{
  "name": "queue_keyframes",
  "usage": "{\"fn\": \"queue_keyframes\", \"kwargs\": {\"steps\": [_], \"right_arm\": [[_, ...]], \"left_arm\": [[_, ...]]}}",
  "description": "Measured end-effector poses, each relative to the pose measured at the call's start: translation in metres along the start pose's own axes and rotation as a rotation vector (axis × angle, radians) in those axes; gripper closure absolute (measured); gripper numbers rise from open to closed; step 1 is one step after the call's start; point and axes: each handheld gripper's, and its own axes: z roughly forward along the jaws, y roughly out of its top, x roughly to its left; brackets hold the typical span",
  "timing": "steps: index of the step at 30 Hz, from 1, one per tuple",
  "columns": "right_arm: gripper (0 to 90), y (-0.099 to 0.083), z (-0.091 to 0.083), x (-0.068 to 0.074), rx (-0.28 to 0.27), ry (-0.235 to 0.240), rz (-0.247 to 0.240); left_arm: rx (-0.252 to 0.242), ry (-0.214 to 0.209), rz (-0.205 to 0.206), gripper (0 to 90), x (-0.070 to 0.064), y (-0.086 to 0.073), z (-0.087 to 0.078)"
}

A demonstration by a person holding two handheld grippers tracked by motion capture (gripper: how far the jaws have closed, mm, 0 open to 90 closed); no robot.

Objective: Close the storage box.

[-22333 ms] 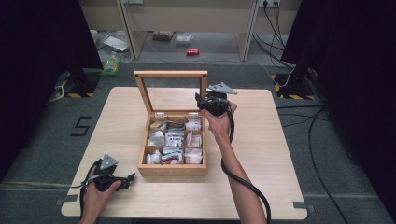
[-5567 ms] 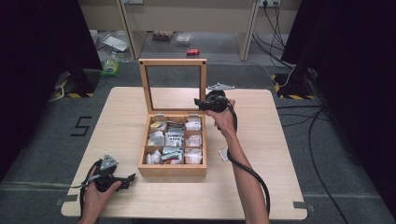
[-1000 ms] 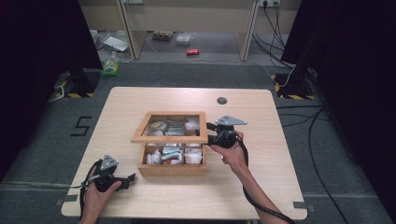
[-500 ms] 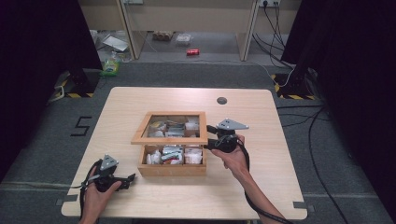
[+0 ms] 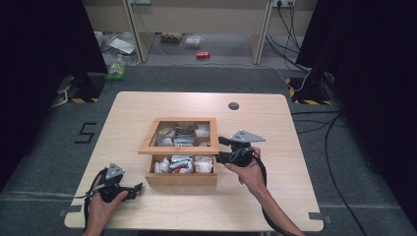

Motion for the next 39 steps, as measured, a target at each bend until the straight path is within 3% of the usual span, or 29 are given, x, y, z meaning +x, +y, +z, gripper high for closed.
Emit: {"fn": "queue_keyframes", "kwargs": {"steps": [15,27,31,34,36,39], "right_arm": [[37.6,-0.021,-0.008,0.001,0.064,-0.024,-0.016],[37.9,-0.037,-0.014,-0.009,0.116,-0.043,-0.005],[38.2,-0.038,-0.017,-0.012,0.111,-0.055,-0.008],[36.8,-0.037,-0.023,-0.019,0.066,-0.050,0.050],[36.2,-0.034,-0.025,-0.019,0.077,-0.086,-0.001],[35.9,-0.035,-0.029,-0.021,0.083,-0.094,0.023]], "left_arm": [[0.002,0.000,0.002,0.1,0.000,0.000,0.000],[0.002,-0.004,0.003,0.1,0.000,0.000,0.000],[0.002,-0.004,0.003,0.1,0.000,0.000,0.000],[0.002,-0.005,0.006,0.1,0.000,0.000,0.000],[0.001,-0.005,0.006,0.1,0.000,0.000,0.000],[0.001,-0.005,0.005,0.1,0.000,0.000,0.000]]}}
